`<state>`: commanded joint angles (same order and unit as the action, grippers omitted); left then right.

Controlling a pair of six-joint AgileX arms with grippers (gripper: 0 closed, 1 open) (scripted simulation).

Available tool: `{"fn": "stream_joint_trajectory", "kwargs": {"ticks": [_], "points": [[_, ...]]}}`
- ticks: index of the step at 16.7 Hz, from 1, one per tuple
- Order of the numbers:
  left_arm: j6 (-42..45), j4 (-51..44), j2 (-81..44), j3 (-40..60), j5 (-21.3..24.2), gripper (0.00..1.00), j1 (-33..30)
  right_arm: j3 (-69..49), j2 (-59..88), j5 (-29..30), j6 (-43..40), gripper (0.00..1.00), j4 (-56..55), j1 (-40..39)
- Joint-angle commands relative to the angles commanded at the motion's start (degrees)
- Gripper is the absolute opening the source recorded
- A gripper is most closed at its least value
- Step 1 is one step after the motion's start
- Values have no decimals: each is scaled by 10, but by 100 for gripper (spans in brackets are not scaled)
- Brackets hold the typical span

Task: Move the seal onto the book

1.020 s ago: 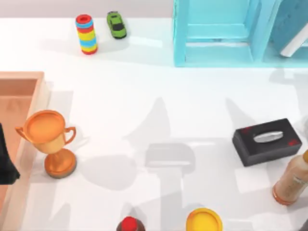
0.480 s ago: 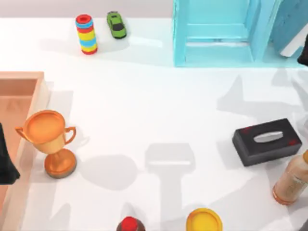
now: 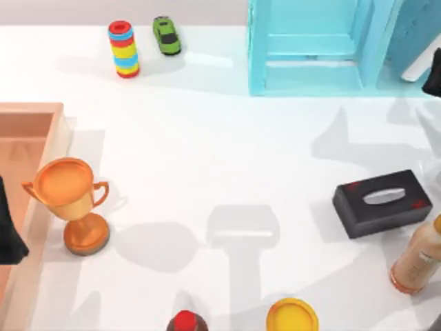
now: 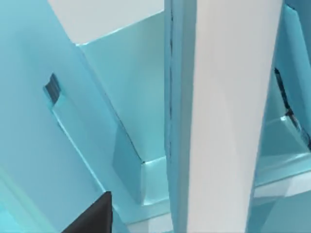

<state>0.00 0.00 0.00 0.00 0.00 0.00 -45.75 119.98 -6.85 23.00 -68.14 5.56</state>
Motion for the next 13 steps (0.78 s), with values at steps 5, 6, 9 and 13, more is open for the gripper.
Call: {"fn": "stream_joint_trajectory", "kwargs": {"ticks": [5, 6, 9, 13], "points": [[0, 0, 0, 0, 0, 100, 0, -86, 3, 14, 6, 100, 98, -18], [0, 0, 0, 0, 0, 100, 0, -115, 19, 17, 7, 100, 115, -20], [0, 0, 0, 0, 0, 100, 0, -202, 92, 18, 7, 100, 132, -21], [0, 0, 0, 0, 0, 100, 0, -262, 154, 17, -1, 100, 114, -18]]}}
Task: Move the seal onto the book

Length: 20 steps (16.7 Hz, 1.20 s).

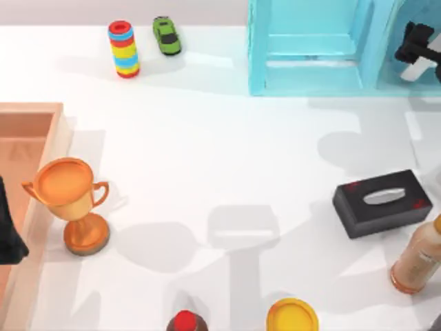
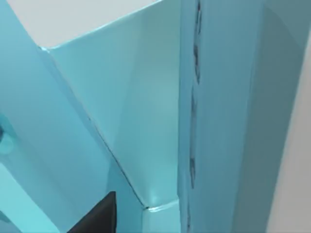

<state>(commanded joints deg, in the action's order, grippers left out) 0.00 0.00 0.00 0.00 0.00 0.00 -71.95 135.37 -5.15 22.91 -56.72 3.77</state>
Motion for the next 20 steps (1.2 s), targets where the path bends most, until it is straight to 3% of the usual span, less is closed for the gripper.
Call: {"fn": "stream_joint_trajectory", "kwargs": {"ticks": [4, 17, 20], "points": [[0, 0, 0, 0, 0, 100, 0, -2, 2, 0, -1, 100, 0, 0], [0, 0, 0, 0, 0, 100, 0, -2, 2, 0, -1, 2, 0, 0], [0, 0, 0, 0, 0, 100, 0, -2, 2, 0, -1, 0, 0, 0]]}}
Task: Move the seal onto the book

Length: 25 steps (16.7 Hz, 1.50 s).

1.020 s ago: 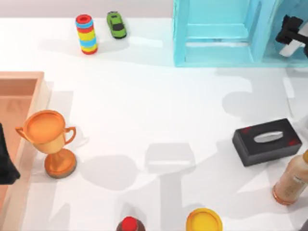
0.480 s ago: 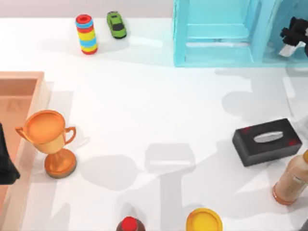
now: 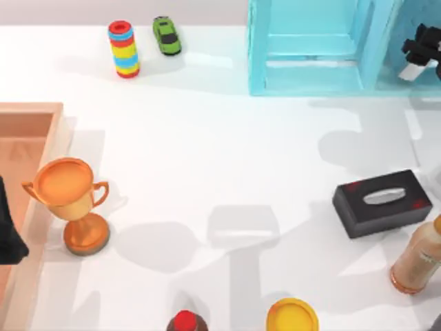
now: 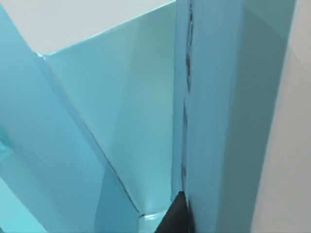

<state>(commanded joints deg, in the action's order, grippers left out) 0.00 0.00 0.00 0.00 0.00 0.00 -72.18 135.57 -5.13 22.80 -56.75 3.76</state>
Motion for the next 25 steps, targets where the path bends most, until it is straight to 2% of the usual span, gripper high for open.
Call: {"fn": "stream_joint_trajectory", "kwargs": {"ticks": [7, 11, 21, 25], "points": [[0, 0, 0, 0, 0, 100, 0, 4, 2, 0, 3, 0, 1, -3], [0, 0, 0, 0, 0, 100, 0, 38, -61, -2, 9, 0, 43, 1], [0, 0, 0, 0, 0, 100, 0, 232, -513, -17, 11, 0, 284, 12], [0, 0, 0, 0, 0, 100, 0, 286, -638, -24, 5, 0, 354, 13]]}}
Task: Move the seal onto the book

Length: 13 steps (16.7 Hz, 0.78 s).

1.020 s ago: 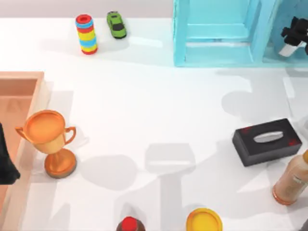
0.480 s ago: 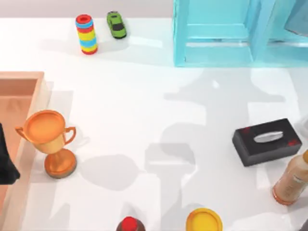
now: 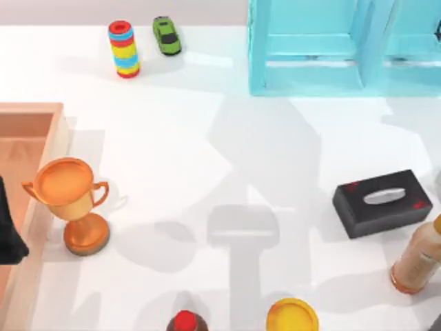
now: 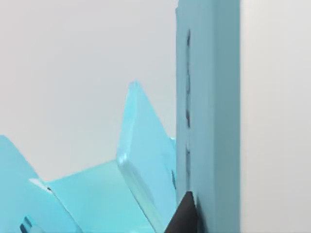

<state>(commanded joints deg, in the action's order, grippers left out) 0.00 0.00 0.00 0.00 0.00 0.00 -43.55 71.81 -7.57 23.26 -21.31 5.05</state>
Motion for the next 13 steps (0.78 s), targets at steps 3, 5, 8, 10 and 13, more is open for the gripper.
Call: {"fn": "stream_joint_trajectory", "kwargs": {"ticks": [3, 5, 8, 10, 13], "points": [[0, 0, 0, 0, 0, 100, 0, 14, -29, -2, -3, 0, 18, 0], [0, 0, 0, 0, 0, 100, 0, 14, -29, -2, -3, 0, 18, 0], [0, 0, 0, 0, 0, 100, 0, 14, -25, -1, -3, 0, 18, -2], [0, 0, 0, 0, 0, 100, 0, 13, -11, 7, -22, 0, 12, -20], [0, 0, 0, 0, 0, 100, 0, 7, 34, 42, -95, 0, -8, -88]]}}
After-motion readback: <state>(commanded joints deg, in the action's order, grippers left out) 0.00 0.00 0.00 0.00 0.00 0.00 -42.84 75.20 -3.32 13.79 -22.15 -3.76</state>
